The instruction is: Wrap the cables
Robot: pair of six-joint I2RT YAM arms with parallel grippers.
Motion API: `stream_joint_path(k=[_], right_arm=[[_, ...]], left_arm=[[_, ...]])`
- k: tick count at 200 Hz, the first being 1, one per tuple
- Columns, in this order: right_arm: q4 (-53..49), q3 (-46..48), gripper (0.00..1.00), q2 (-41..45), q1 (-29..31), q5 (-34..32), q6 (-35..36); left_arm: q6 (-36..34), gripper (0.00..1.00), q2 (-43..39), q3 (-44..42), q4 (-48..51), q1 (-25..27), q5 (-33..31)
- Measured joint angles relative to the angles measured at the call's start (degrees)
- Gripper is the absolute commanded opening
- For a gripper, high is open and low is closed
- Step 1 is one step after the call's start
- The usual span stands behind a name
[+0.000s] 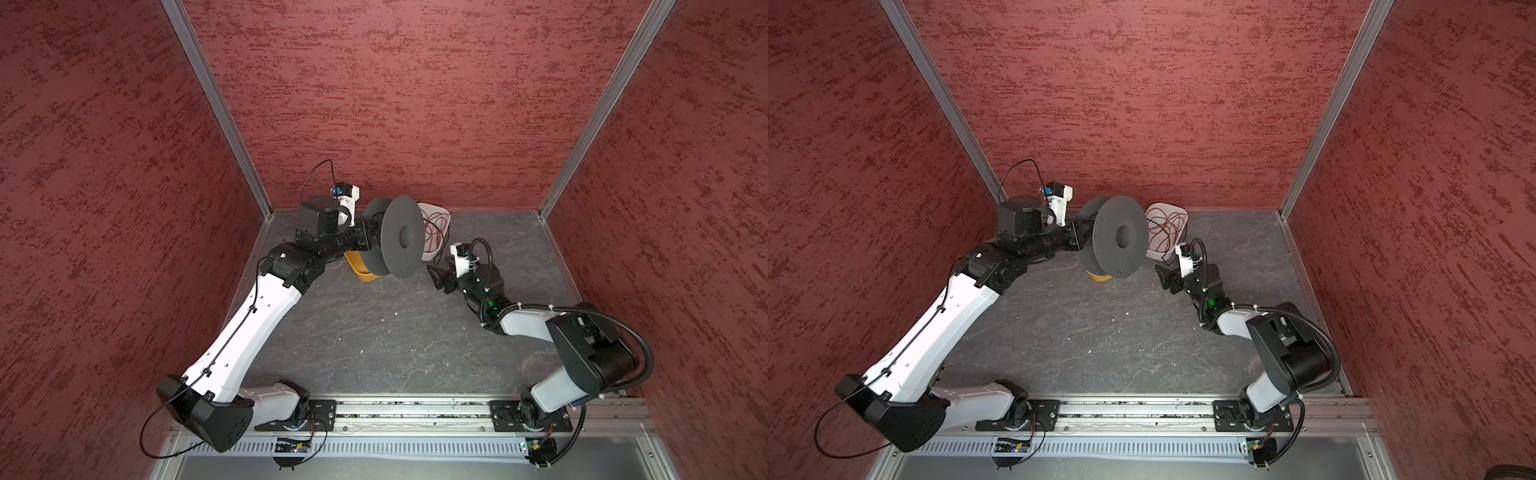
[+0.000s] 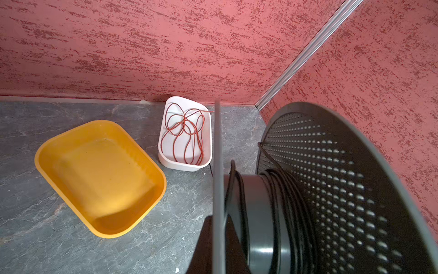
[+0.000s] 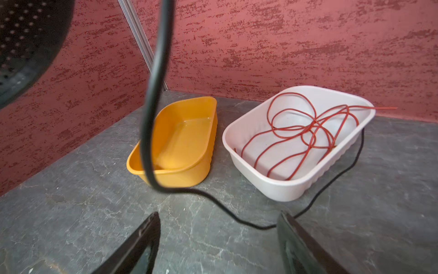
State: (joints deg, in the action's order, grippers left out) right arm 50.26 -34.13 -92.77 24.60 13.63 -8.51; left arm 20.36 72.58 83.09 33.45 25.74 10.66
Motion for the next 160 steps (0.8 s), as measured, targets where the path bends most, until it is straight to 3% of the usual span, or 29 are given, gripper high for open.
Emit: stream_joint_path(k=[36,84,160], right_arm=[[4.57,-2.34,0.48,-5.62,0.07,-0.37,-0.55],[6.25,-2.36,0.0,-6.08,0.13,-0.13,-1.64],[-1.44,-2.23,0.0,1.11,1.66,-3.32,-1.4]], left_arm=[[0.0,0.0,-0.07,0.07,0.0,0.0,-0.02],[0.02,0.0,-0.07,0.07,-0.02,-0.09,0.0],[0.98,0.0,-0.07,0.07,-0.02,-1.38,-1.84]])
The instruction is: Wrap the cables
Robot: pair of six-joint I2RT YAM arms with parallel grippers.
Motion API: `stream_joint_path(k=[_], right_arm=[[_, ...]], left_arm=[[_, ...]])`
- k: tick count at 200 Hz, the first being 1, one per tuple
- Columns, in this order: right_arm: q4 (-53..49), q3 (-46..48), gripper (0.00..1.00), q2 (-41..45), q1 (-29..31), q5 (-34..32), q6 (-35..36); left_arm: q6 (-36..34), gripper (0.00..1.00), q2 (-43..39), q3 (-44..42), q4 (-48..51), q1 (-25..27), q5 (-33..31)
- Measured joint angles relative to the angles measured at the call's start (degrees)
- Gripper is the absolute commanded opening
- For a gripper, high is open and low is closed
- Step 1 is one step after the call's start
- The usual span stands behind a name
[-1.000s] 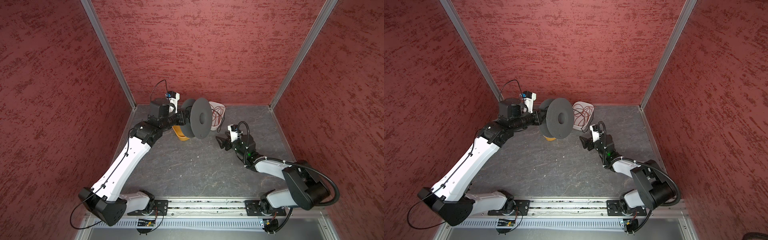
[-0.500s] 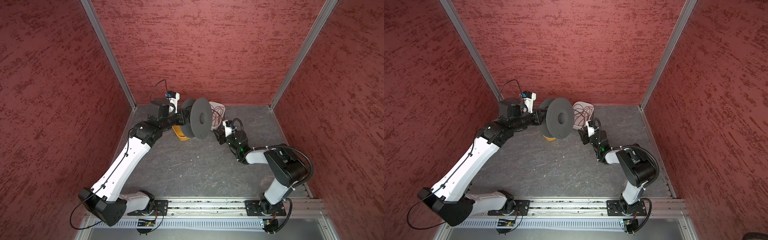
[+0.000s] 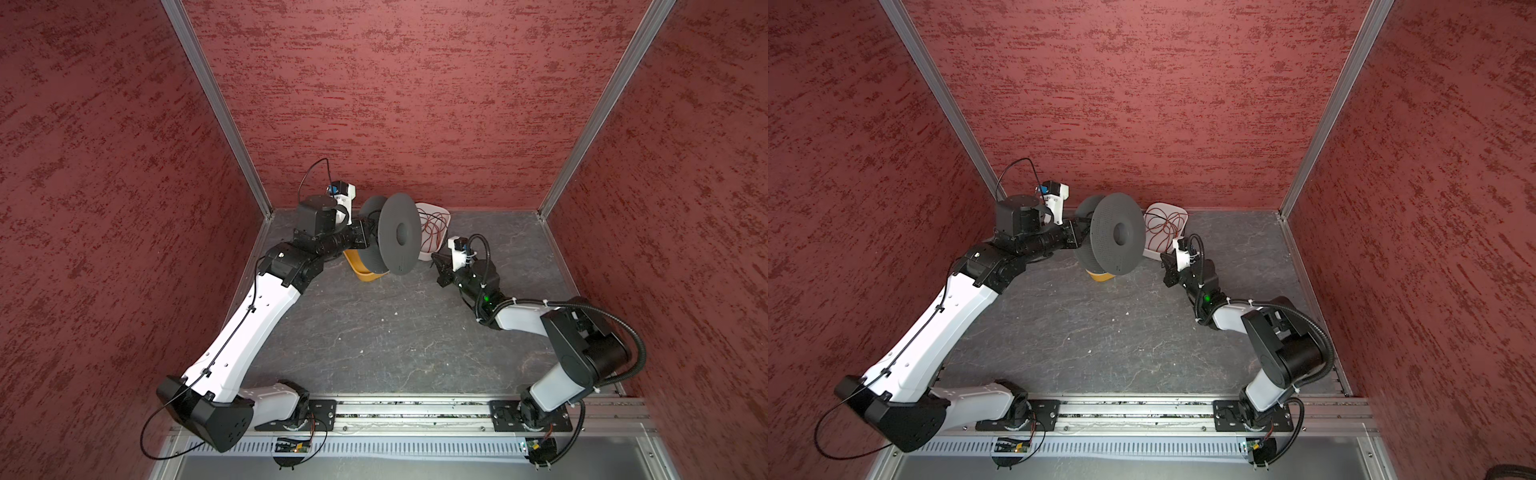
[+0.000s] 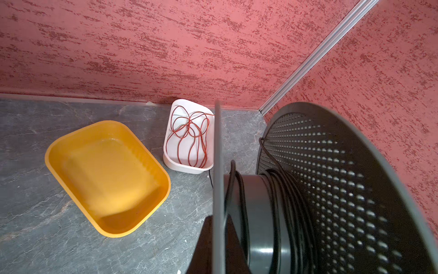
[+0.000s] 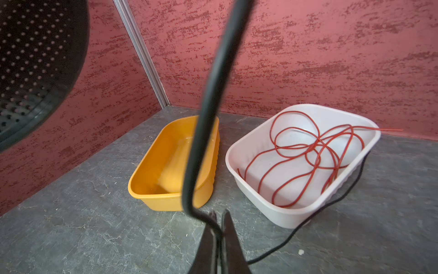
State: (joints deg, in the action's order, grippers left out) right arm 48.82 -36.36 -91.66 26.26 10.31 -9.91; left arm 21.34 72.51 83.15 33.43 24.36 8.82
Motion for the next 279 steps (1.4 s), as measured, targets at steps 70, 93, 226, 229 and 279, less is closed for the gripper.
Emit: stream_joint_path(k=[70,93,226,229,279], right_arm=[[-17.51,-0.02,0.0,5.4,9.11,-11.17,5.51],[-21.03,-0.02,0.0,6.29,12.7,-14.99,7.43],[-34.27,-9.53,0.0,6.25,32.87,-21.29,21.42],[-34.67,-9.86,0.0,6.25,33.05,-21.16,21.59],[-39.23,-13.64,0.0,8.52,34.32,-20.63,22.91]], left_arm=[[1.25,0.0,2.25,0.59,0.57,-2.91,-6.08],[1.42,0.0,2.89,0.85,0.46,-3.3,-8.46],[-1.55,0.0,13.64,3.06,0.42,0.98,-28.26],[-1.81,0.0,13.9,3.19,0.57,1.22,-28.68],[-5.16,0.0,16.72,4.39,2.12,4.92,-35.06]])
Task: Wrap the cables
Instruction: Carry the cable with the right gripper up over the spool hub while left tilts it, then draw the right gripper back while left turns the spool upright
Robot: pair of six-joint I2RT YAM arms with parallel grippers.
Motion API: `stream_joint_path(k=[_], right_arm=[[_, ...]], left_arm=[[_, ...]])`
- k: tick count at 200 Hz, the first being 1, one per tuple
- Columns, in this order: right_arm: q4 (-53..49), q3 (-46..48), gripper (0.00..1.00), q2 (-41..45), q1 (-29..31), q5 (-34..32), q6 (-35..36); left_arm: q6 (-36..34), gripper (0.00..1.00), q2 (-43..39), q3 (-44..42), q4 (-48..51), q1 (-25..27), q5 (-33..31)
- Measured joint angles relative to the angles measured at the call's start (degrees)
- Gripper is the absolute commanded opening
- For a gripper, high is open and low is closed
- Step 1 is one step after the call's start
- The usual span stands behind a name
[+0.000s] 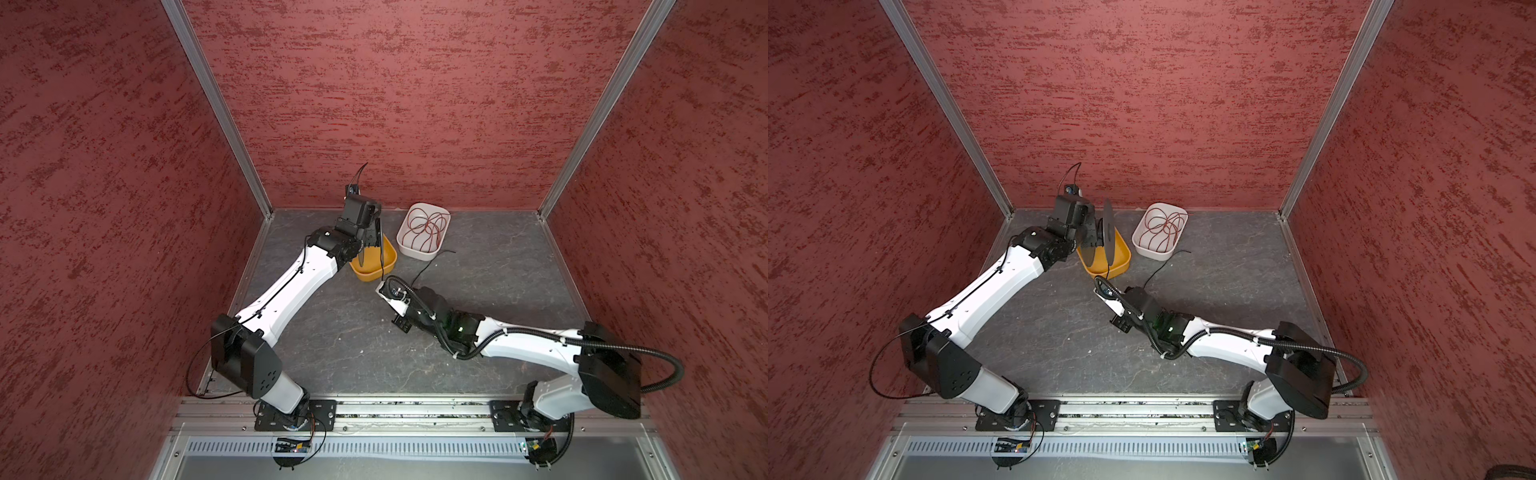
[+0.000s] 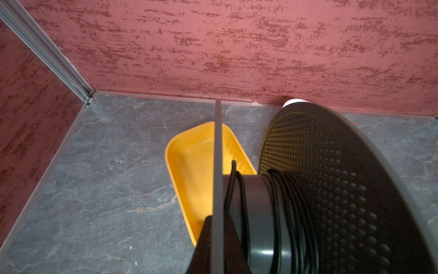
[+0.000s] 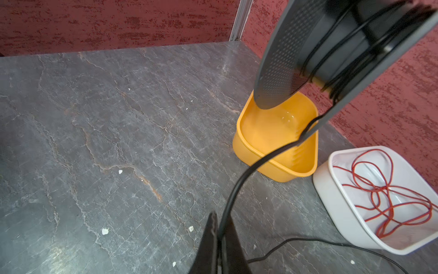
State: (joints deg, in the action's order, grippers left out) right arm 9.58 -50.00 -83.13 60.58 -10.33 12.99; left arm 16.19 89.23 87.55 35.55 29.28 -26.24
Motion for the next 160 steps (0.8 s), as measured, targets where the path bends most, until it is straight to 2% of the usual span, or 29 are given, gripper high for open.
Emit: stream_joint_path(k=[34,81,116,160], right_arm=[[-1.05,-2.4,0.0,3.1,0.0,-1.81,0.59],[-0.68,-3.48,0.0,5.29,-0.79,-7.58,1.95],[-1.29,-7.63,0.0,5.16,-2.78,-12.59,1.97],[-9.2,-17.42,0.0,2.01,-6.78,-19.52,-3.72]], left_arm=[[-1.46,0.0,0.5,0.0,0.48,2.03,-1.4],[-3.93,0.0,0.79,-0.04,0.68,4.63,-1.2],[-5.55,0.0,0.79,-0.13,0.81,6.21,-0.68],[-6.05,0.0,1.07,-0.09,0.74,8.35,1.49]])
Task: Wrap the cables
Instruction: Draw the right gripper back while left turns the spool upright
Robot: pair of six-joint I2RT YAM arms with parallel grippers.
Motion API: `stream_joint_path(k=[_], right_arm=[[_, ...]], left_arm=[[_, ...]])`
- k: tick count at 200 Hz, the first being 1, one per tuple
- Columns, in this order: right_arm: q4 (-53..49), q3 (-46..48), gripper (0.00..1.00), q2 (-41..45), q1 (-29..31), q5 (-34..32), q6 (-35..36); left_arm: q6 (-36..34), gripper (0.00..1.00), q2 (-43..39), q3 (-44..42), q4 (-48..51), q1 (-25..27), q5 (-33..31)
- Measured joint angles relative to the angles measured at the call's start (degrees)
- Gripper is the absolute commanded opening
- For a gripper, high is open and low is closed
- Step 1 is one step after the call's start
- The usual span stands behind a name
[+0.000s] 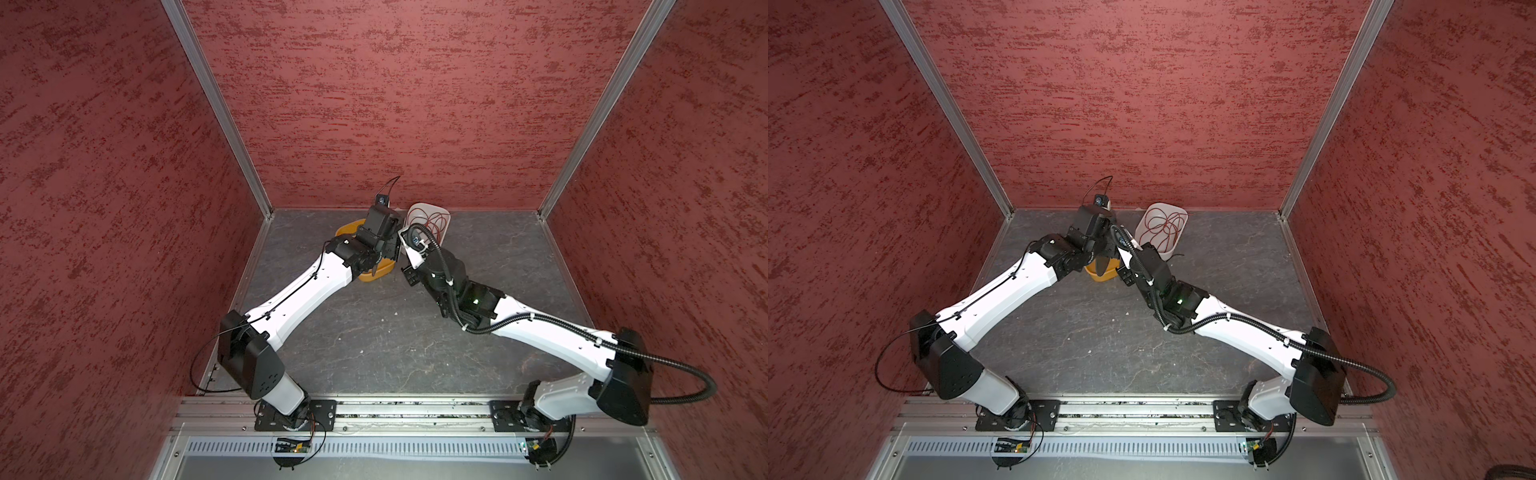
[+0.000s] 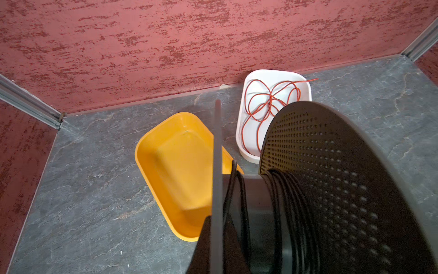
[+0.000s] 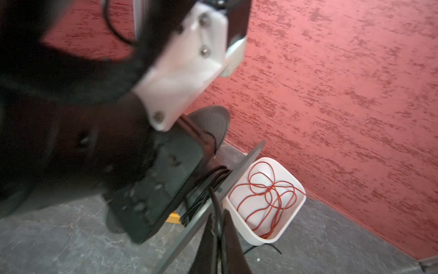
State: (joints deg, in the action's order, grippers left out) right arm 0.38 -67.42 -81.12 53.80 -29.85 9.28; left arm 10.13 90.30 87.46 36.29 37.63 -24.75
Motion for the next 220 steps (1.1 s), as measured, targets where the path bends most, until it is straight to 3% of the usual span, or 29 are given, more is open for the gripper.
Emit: stream_joint_path(k=[99,156,220], right_arm=[[-8.02,-3.8,0.13,-0.22,-8.41,0.5,-7.82],[-8.35,-3.78,0.15,-0.22,-14.67,9.75,-9.14],[-8.07,-1.73,0.16,-0.15,-23.8,21.86,-11.28]], left_arm=[[-0.17,0.0,0.44,0.09,-0.26,1.33,7.98],[-1.66,0.0,-2.4,0.09,1.2,1.09,12.98],[-0.9,0.0,-9.53,0.04,1.81,-3.1,27.17]])
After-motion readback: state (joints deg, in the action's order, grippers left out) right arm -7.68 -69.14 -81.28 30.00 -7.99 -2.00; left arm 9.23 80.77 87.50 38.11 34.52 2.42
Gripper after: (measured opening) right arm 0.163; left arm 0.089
